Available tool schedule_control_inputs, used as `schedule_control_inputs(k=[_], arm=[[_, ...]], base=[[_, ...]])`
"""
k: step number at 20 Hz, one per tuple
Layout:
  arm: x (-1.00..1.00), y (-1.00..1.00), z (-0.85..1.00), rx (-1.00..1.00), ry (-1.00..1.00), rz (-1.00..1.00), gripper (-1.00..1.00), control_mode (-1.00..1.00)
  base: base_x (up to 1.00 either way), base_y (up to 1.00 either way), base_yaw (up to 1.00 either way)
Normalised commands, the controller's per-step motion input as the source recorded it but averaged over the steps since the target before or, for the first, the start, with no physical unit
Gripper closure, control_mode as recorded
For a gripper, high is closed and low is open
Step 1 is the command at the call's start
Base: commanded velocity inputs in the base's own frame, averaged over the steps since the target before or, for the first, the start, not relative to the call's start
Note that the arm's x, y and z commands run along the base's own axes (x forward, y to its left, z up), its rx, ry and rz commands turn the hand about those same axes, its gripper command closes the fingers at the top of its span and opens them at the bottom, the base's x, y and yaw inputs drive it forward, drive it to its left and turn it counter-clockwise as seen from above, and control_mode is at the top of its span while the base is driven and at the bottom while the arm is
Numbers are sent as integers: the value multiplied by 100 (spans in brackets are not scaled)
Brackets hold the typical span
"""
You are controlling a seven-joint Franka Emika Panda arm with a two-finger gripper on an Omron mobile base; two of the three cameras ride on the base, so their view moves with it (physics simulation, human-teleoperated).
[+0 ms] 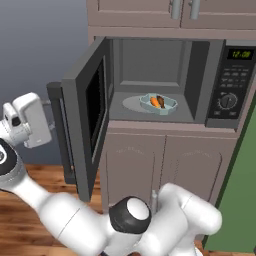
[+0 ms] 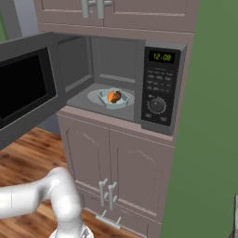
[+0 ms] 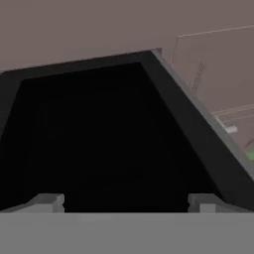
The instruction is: Place the tupperware containing the chicken drumstick and carrot meal in the microwave. Close the microwave door and press the start button to reheat the meal.
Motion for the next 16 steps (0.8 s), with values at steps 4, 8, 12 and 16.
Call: schedule_control_inputs(k=[4,8,12,16], arm=[[-8,-80,0,0,0,-21,-100,-100],[-17,-99,0,0,-1,-20,-100,-100],[-29,-100,0,0,-5,-17,-100,-100],[-43,-100,-1,1,-11,-10,-100,-100]], base=[[0,0,0],[0,0,0],[0,0,0],[0,0,0]])
